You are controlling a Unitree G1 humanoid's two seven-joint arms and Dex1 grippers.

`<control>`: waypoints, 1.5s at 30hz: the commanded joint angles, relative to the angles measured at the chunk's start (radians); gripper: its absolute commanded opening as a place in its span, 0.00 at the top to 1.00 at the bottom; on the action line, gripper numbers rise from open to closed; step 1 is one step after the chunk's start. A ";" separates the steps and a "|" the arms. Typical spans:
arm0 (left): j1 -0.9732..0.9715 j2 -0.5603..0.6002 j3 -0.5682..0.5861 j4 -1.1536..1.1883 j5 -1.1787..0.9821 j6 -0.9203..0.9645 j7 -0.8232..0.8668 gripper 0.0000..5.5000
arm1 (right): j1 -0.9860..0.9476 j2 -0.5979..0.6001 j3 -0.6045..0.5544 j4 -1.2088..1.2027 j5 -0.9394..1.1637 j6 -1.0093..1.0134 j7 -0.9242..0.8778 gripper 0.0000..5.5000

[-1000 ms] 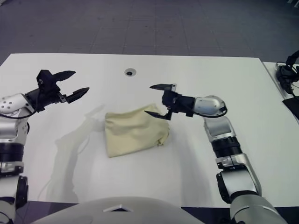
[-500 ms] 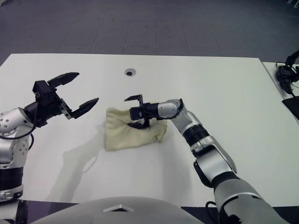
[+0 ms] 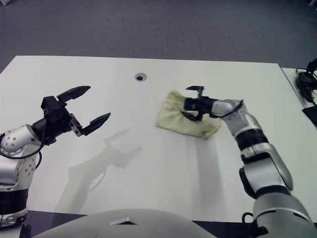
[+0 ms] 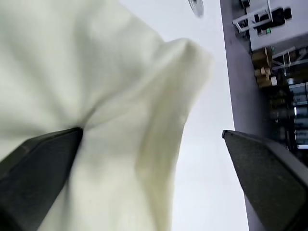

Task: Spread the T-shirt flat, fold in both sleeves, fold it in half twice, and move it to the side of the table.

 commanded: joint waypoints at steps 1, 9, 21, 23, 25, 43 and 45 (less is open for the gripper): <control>0.076 -0.069 -0.010 -0.099 0.047 -0.002 0.117 0.02 | 0.475 -0.161 -0.185 -0.295 0.119 0.296 0.055 0.02; 0.241 -0.242 -0.156 -0.266 0.230 -0.002 0.371 0.02 | 0.918 0.117 -0.676 -0.851 0.437 0.873 -0.221 0.02; 0.303 -0.320 -0.326 -0.267 0.404 -0.010 0.505 0.02 | 1.110 0.546 -0.704 -1.232 0.444 1.050 -0.598 0.02; 0.301 -0.322 -0.338 -0.259 0.419 -0.015 0.513 0.02 | 1.132 0.581 -0.689 -1.249 0.435 1.036 -0.621 0.02; 0.303 -0.323 -0.346 -0.256 0.424 -0.022 0.514 0.02 | 1.137 0.601 -0.683 -1.253 0.425 1.013 -0.640 0.02; 0.209 -0.424 -0.260 -0.211 0.312 -0.170 0.566 0.02 | 0.861 0.564 -0.661 -1.455 0.350 0.336 -0.633 0.02; 0.159 -0.464 -0.227 -0.143 0.346 -0.211 0.630 0.02 | 0.800 0.595 -0.623 -1.342 0.326 0.240 -0.655 0.02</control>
